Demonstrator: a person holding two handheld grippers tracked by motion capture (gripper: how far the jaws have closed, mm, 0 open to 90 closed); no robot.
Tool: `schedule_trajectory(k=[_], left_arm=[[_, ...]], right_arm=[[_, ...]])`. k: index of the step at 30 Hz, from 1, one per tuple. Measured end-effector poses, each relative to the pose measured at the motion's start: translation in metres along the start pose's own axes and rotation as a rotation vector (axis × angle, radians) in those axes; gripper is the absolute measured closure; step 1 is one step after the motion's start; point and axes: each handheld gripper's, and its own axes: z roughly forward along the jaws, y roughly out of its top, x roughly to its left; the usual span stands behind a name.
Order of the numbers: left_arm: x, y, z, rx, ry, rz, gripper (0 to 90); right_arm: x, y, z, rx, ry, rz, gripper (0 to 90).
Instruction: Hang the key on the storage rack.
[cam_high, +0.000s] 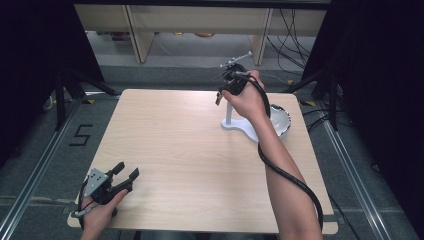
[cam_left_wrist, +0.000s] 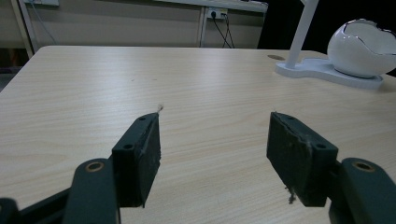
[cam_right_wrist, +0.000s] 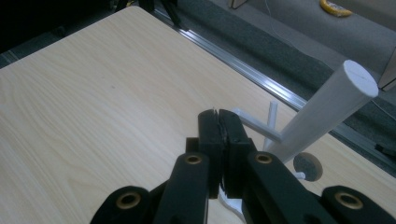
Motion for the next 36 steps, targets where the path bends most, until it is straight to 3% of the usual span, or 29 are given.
schedule_trajectory(k=[2,3,12,14,15,16,21,30,31,32,36], left_arm=[[0.0,0.0,0.0,0.0,-0.001,0.002,34.7],[0.0,0.0,0.0,0.0,-0.001,0.002,34.7],[0.0,0.0,0.001,-0.012,-0.01,-0.001,34.7],[0.0,0.0,0.001,-0.013,-0.01,-0.001,34.7],[0.0,0.0,0.001,-0.014,-0.01,-0.001,34.6],[0.0,0.0,0.001,-0.013,-0.011,-0.001,34.7],[0.0,0.0,0.001,-0.013,-0.011,0.001,34.7],[0.0,0.0,0.001,-0.015,-0.013,-0.001,34.7],[0.0,0.0,0.001,-0.015,-0.013,-0.002,34.7],[0.0,-0.001,0.001,-0.016,-0.014,-0.002,34.7],[0.0,-0.001,0.001,-0.018,-0.015,0.002,34.7]], right_arm=[[-0.003,0.002,0.002,-0.006,-0.015,-0.033,89.5],[-0.001,0.002,0.002,0.013,-0.012,-0.007,89.6],[-0.004,0.003,0.013,0.021,-0.047,-0.022,89.6],[-0.002,0.003,0.014,0.023,-0.053,-0.007,89.5],[-0.002,0.004,0.015,0.021,-0.054,-0.011,89.5],[-0.003,0.005,0.015,0.014,-0.064,-0.05,89.6],[-0.002,0.009,0.015,0.009,-0.078,-0.061,89.5],[-0.007,0.012,0.018,0.011,-0.102,-0.055,89.5],[-0.006,0.012,0.018,0.016,-0.101,-0.028,89.5],[-0.007,0.012,0.018,0.012,-0.102,-0.043,89.5],[-0.008,0.012,0.018,0.013,-0.104,-0.017,89.5]])
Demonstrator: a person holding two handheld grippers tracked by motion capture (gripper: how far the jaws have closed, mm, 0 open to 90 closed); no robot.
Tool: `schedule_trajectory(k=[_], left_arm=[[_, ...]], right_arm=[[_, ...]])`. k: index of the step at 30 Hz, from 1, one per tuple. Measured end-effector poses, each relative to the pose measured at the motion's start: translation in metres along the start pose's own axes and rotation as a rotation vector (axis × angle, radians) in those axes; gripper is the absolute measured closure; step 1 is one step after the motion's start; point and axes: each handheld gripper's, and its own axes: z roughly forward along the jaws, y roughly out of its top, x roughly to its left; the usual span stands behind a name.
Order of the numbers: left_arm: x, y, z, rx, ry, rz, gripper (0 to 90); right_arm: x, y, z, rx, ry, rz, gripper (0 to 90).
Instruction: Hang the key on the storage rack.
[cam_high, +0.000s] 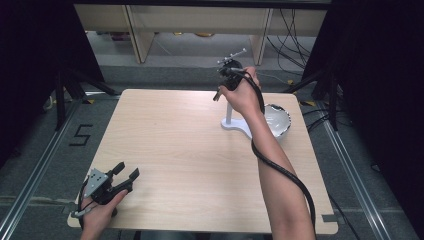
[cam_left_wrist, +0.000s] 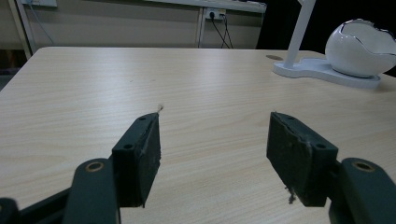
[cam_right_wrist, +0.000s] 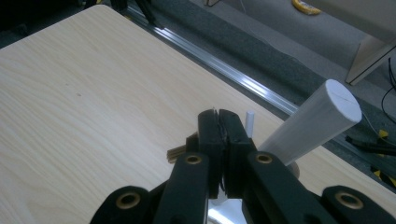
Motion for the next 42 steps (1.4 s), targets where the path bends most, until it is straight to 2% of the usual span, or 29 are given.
schedule_trajectory(k=[1,2,3,4,5,7,9,11,13,17,18,20,25,33,36,38,42], left_arm=[[0.0,0.0,0.0,0.002,0.001,0.001,34.7],[0.0,0.0,0.0,0.003,0.001,0.001,34.7],[0.0,0.0,0.0,0.003,0.001,0.001,34.7],[0.0,0.0,0.0,0.002,0.0,0.001,34.7],[0.0,0.0,0.0,0.002,0.001,0.002,34.7],[0.0,0.0,0.0,0.004,0.001,0.001,34.7],[0.0,0.0,0.0,0.003,0.0,0.001,34.7],[0.0,0.0,0.0,0.002,0.0,0.001,34.8],[0.0,0.0,0.0,0.002,-0.001,0.002,34.7],[-0.001,0.0,-0.001,0.01,0.003,0.007,34.8],[-0.001,0.0,0.0,0.01,0.003,0.008,34.7],[-0.001,0.0,-0.001,0.015,0.005,0.008,34.8],[-0.001,0.0,-0.001,0.015,0.006,0.007,34.8],[-0.002,0.0,-0.001,0.018,0.012,0.014,34.7],[-0.002,0.0,-0.001,0.018,0.016,0.012,34.6],[-0.002,0.0,-0.001,0.017,0.017,0.01,34.6],[-0.002,0.0,-0.001,0.018,0.021,0.01,34.7]], right_arm=[[-0.002,0.0,0.001,-0.009,-0.002,-0.025,89.4],[0.0,-0.001,0.0,0.002,0.004,0.012,89.4],[0.0,-0.002,0.0,0.004,0.006,0.026,89.4],[-0.002,-0.002,0.001,-0.008,0.004,-0.01,89.4],[-0.002,-0.002,0.001,-0.013,0.009,-0.013,89.3],[0.0,-0.003,0.0,0.0,0.012,0.035,89.3],[-0.001,-0.004,0.001,0.006,0.018,0.032,89.2],[-0.001,-0.004,0.001,0.004,0.016,0.026,89.0],[-0.004,-0.005,0.001,-0.006,0.004,-0.019,88.8],[-0.003,-0.007,-0.002,-0.005,-0.002,-0.001,89.6],[-0.004,-0.007,-0.004,-0.011,-0.01,-0.024,89.4],[-0.002,-0.007,-0.008,-0.028,0.005,-0.03,88.7],[0.0,-0.014,-0.02,-0.062,0.004,-0.047,79.9],[-0.003,-0.052,-0.04,-0.113,0.024,-0.045,70.1],[-0.006,-0.073,-0.049,-0.121,0.038,-0.026,66.6],[-0.008,-0.085,-0.053,-0.132,0.037,-0.039,64.7],[-0.008,-0.116,-0.06,-0.136,0.054,-0.012,61.9]])
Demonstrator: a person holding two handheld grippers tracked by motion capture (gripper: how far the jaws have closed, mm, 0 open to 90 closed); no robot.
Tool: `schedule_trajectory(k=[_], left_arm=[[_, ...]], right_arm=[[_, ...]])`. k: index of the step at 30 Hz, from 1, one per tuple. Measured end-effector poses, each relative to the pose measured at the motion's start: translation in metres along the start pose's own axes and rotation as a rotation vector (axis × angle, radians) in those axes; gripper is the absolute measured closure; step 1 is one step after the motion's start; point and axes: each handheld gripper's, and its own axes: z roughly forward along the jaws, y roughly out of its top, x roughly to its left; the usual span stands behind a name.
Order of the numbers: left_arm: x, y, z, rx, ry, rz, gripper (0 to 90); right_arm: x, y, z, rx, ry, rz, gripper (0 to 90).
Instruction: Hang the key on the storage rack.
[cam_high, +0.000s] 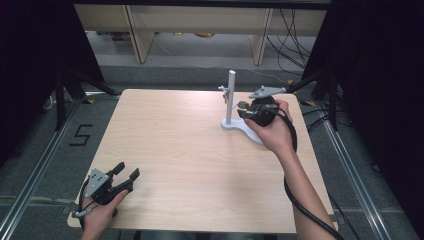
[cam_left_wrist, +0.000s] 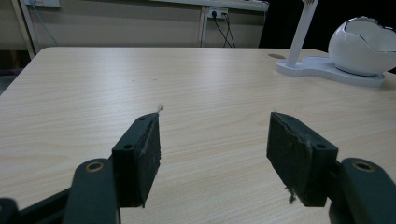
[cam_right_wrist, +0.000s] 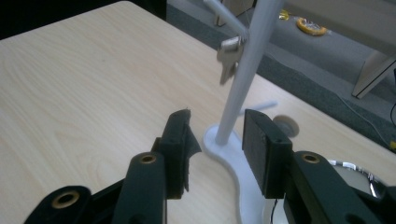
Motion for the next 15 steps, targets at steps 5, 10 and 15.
schedule_trajectory(k=[5,10,15], left_arm=[[-0.001,0.0,0.0,-0.001,0.005,0.003,34.6],[-0.001,0.0,0.0,-0.004,0.007,0.008,34.6],[-0.001,0.0,0.0,-0.001,0.013,0.007,34.6]], right_arm=[[0.001,-0.035,-0.014,-0.02,-0.014,0.016,58.5],[0.0,-0.061,-0.027,-0.04,-0.032,0.037,55.8],[-0.002,-0.086,-0.036,-0.048,-0.053,0.05,53.6]])
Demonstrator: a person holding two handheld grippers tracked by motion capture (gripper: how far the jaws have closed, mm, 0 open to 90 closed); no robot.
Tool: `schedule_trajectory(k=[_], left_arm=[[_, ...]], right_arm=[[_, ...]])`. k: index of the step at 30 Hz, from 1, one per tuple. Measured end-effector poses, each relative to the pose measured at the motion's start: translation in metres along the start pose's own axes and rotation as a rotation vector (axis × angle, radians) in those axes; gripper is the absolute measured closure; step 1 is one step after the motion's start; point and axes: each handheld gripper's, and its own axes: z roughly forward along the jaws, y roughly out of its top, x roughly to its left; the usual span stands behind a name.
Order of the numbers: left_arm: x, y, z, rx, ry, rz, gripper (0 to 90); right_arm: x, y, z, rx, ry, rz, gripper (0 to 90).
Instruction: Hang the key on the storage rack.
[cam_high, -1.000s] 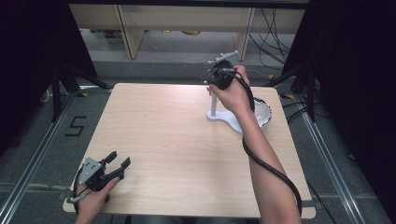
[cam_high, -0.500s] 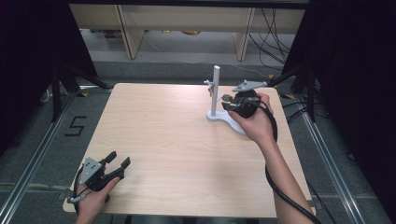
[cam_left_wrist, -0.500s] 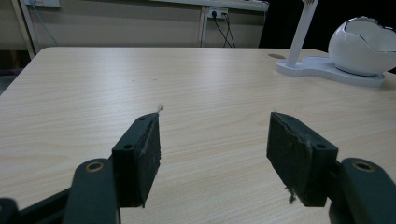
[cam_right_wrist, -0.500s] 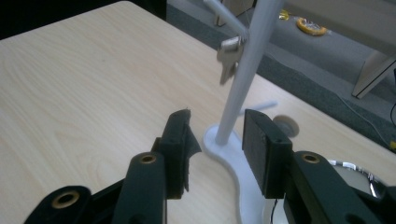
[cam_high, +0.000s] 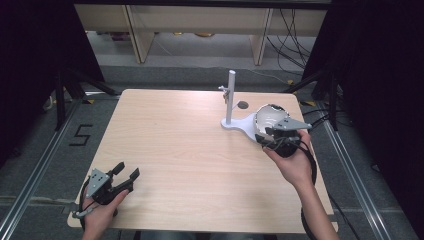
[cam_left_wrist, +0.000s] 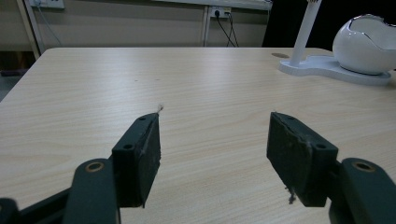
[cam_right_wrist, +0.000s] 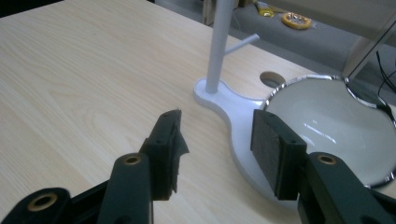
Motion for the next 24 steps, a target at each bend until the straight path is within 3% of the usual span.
schedule_trajectory(k=[6,14,15,16,18,19,24], left_arm=[[0.0,0.0,0.001,-0.008,-0.001,0.001,34.7],[-0.002,0.0,0.0,0.003,0.009,0.006,34.7],[-0.002,0.0,0.0,0.006,0.01,0.006,34.7],[-0.002,0.0,0.001,0.006,0.009,0.009,34.7],[-0.001,0.0,0.001,0.008,0.011,0.006,34.7],[-0.001,0.0,0.001,0.009,0.012,0.006,34.8],[-0.002,0.0,0.001,0.01,0.01,0.01,34.7]], right_arm=[[-0.005,-0.033,-0.008,0.007,-0.013,0.04,51.5],[-0.012,-0.081,-0.014,-0.002,-0.029,0.133,50.0],[-0.009,-0.087,-0.014,0.001,-0.033,0.179,49.8],[-0.01,-0.093,-0.013,-0.011,-0.047,0.161,49.8],[-0.01,-0.104,-0.015,0.01,-0.038,0.209,49.6],[-0.014,-0.111,-0.013,-0.006,-0.04,0.168,49.6],[-0.012,-0.132,-0.011,-0.01,-0.046,0.194,49.4]])
